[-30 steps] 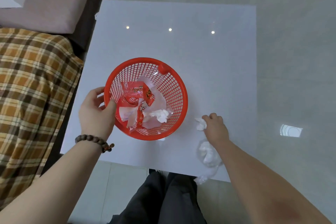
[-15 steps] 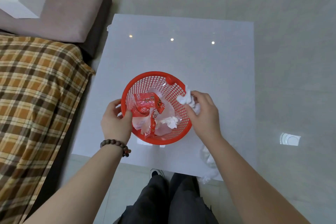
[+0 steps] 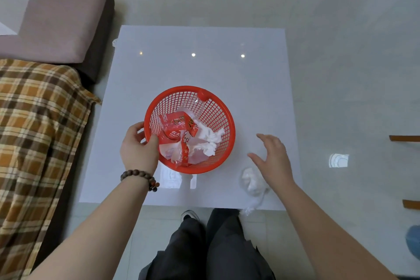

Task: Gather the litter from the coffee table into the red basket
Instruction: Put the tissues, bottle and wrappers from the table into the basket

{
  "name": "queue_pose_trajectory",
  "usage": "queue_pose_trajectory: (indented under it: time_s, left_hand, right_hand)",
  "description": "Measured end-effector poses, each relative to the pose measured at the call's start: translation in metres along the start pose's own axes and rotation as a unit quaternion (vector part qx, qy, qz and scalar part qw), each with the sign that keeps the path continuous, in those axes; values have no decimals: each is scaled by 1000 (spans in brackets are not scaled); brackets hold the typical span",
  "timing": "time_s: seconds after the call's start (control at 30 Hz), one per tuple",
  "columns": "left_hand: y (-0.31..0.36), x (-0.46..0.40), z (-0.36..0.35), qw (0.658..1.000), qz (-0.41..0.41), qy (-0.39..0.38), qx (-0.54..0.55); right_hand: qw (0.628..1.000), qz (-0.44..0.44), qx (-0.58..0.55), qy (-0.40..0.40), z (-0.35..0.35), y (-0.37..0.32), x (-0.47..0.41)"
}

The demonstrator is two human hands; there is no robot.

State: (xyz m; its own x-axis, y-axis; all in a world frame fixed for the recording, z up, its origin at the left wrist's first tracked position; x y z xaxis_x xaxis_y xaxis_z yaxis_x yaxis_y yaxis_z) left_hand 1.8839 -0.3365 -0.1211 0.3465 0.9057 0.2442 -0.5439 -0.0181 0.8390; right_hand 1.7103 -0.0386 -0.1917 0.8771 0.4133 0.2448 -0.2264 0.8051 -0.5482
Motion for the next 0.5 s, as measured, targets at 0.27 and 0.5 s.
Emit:
queue_pose_trajectory:
  time_s: [0.27, 0.5]
  left_hand:
    - [-21, 2, -7, 1000, -11, -12, -24]
    - [-25, -5, -2, 999, -25, -18, -43]
  right_hand:
    - [962, -56, 174, -201, -101, 88, 42]
    - [970, -85, 158, -166, -124, 95, 27]
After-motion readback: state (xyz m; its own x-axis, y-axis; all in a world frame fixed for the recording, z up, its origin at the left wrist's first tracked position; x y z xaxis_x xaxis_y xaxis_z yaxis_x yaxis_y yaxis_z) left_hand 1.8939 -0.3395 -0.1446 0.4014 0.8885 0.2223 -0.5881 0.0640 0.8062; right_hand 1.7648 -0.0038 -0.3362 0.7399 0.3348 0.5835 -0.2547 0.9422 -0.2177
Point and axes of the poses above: each hand's wrist, its own x-axis away from the middle knuckle, its own z-axis out of the back of the hand, y = z × x, the point moved 8 cm from there along -x, towards the middle knuckle, and after that the axes turned 6 degrees about x, right-handed, at the moved point
